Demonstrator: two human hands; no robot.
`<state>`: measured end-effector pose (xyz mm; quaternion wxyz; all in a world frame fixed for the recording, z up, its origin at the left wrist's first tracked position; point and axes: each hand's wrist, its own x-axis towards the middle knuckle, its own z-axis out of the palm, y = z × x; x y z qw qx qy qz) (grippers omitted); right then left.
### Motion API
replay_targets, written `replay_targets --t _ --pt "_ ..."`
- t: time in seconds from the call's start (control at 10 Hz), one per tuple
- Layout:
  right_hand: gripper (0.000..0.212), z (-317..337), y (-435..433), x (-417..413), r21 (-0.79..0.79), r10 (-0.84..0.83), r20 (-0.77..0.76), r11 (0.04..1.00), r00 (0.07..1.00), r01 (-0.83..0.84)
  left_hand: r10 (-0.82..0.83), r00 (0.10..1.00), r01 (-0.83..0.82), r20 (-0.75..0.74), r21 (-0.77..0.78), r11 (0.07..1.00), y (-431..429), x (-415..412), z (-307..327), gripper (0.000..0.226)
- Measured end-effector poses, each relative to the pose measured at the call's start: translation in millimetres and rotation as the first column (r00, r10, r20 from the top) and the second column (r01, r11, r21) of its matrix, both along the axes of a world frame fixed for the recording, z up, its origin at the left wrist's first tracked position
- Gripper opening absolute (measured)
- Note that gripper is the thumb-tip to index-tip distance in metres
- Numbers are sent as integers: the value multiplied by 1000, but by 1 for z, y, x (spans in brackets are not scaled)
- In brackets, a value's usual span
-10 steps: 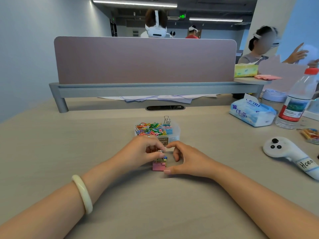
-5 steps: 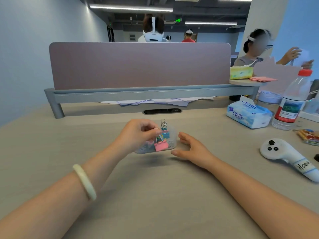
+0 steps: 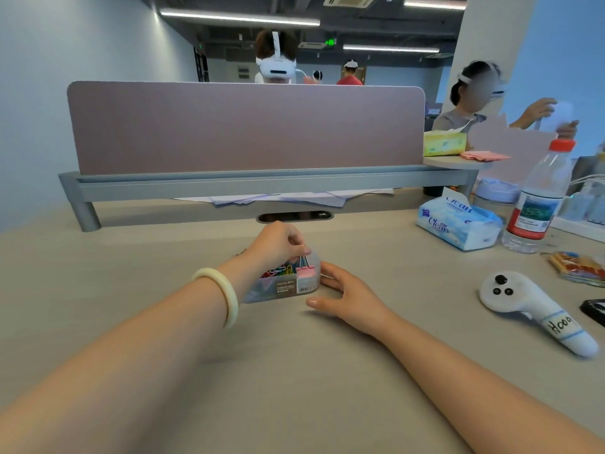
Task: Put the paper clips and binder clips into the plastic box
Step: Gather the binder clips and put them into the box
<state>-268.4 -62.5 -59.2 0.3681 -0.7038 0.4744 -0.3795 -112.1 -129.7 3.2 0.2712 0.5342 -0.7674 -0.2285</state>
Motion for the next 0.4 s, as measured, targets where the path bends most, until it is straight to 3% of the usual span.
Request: replay_targets --t 0.1,0.4 --pt "49 1 1 1 -17 -4 -14 1000 1000 4 -38 995 47 95 -97 994 4 -2 -2 13" --pt "76 11 10 5 -161 -129 -145 981 981 105 28 999 -25 16 -167 986 32 19 -7 40"
